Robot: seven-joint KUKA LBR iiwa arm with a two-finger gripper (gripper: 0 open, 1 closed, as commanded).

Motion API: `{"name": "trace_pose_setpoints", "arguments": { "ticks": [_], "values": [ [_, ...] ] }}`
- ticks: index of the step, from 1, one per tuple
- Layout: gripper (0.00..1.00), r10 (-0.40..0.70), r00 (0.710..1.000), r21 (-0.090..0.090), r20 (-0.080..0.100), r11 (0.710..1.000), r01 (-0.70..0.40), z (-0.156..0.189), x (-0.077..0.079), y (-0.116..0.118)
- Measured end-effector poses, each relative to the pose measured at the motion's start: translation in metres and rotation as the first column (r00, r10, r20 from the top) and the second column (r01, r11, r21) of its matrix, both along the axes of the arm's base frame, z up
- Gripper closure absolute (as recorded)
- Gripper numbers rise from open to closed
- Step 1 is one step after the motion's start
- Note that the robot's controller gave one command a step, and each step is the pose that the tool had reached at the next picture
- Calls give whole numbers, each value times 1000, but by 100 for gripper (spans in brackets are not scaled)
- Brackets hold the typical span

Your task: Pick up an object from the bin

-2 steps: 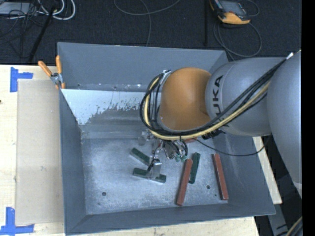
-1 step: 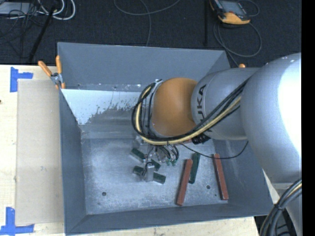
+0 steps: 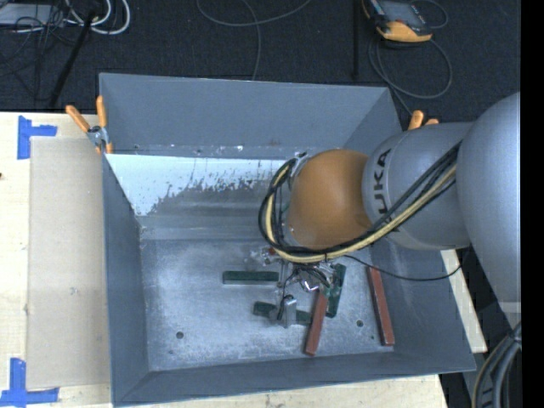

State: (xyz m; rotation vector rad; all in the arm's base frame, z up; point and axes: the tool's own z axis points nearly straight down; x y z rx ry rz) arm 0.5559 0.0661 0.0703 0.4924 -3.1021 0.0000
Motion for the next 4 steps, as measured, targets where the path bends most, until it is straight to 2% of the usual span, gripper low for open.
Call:
{"name": "trace_pose_setpoints", "arguments": {
  "ticks": [1,2,3,4],
  "values": [
    [0,42,999,1,5,999,-42,1,54,20],
    [100,37,999,1,5,999,-37,3,53,19],
    [100,741,671,0,7,671,-741,2,64,14],
    [0,738,675,0,6,675,-738,1,63,13]
  ]
}}
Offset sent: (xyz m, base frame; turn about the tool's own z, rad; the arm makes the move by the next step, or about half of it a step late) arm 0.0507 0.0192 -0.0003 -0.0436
